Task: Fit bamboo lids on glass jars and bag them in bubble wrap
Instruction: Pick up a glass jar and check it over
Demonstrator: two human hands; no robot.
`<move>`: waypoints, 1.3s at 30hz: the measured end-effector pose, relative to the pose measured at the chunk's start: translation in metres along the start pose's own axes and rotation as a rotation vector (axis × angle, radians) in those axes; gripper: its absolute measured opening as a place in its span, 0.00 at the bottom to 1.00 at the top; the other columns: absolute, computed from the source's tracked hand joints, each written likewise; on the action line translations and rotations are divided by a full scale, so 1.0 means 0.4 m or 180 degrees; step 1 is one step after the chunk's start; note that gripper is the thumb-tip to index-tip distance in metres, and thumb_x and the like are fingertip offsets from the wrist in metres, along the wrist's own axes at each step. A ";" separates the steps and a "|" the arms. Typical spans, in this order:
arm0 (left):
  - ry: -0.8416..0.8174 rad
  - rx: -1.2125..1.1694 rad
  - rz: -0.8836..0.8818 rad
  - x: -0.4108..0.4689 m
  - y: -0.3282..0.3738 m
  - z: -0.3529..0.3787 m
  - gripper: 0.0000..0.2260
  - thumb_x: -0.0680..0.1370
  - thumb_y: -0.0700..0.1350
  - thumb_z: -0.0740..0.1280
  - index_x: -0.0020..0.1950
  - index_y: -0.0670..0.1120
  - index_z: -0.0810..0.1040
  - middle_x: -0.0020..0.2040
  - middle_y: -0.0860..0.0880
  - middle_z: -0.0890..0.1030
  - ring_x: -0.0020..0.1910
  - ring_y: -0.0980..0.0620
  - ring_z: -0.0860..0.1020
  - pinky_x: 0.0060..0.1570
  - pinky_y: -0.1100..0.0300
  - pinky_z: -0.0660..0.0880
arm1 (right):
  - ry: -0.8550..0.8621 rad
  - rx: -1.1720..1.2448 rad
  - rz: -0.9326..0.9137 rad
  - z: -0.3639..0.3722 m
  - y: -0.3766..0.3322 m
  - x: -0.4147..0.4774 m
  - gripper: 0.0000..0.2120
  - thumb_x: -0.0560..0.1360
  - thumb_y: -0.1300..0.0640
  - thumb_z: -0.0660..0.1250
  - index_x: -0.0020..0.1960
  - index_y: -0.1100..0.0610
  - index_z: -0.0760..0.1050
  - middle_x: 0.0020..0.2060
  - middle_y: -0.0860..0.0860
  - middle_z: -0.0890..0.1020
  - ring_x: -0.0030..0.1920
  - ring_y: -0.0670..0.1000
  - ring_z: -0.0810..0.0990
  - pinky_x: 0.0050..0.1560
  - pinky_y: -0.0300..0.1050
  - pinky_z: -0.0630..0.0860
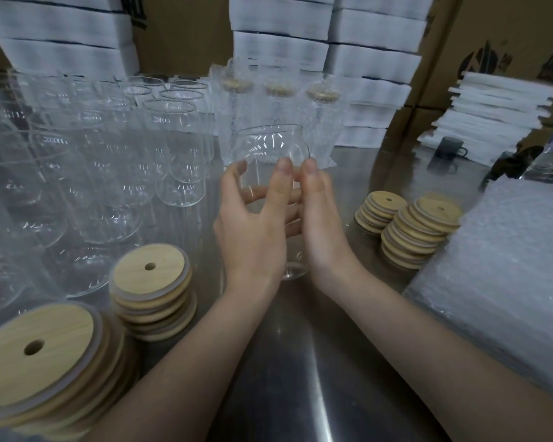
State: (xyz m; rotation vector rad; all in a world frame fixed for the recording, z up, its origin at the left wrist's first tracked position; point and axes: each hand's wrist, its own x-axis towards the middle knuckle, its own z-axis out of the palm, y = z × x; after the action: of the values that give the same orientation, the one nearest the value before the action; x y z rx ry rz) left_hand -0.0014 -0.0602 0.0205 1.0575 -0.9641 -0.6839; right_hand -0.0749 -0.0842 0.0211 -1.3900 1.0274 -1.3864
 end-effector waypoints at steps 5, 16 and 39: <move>-0.0035 -0.0103 -0.0014 0.006 0.001 0.001 0.26 0.67 0.73 0.57 0.53 0.57 0.77 0.47 0.48 0.83 0.46 0.46 0.84 0.49 0.42 0.80 | -0.0025 0.0199 0.0321 -0.011 -0.021 0.009 0.27 0.81 0.37 0.46 0.56 0.58 0.71 0.43 0.62 0.78 0.35 0.54 0.77 0.36 0.44 0.73; -0.0425 -0.1197 -0.0877 0.012 0.002 -0.004 0.23 0.84 0.57 0.51 0.66 0.44 0.76 0.48 0.38 0.84 0.39 0.41 0.85 0.29 0.52 0.80 | 0.0086 0.0351 0.0796 -0.052 -0.024 0.025 0.13 0.81 0.54 0.56 0.43 0.57 0.75 0.25 0.50 0.75 0.24 0.49 0.74 0.24 0.39 0.69; -0.0718 0.0989 0.0568 0.015 -0.005 -0.012 0.27 0.67 0.74 0.59 0.57 0.60 0.79 0.45 0.56 0.83 0.45 0.57 0.82 0.48 0.48 0.80 | -0.0777 0.0951 0.0086 -0.107 -0.073 0.040 0.17 0.71 0.52 0.66 0.58 0.57 0.76 0.48 0.53 0.83 0.49 0.50 0.82 0.48 0.50 0.82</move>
State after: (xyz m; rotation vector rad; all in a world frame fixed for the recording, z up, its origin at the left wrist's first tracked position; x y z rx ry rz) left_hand 0.0055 -0.0642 0.0197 1.1631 -1.3759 -0.5227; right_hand -0.1181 -0.0936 0.0523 -1.2786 0.6485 -1.2554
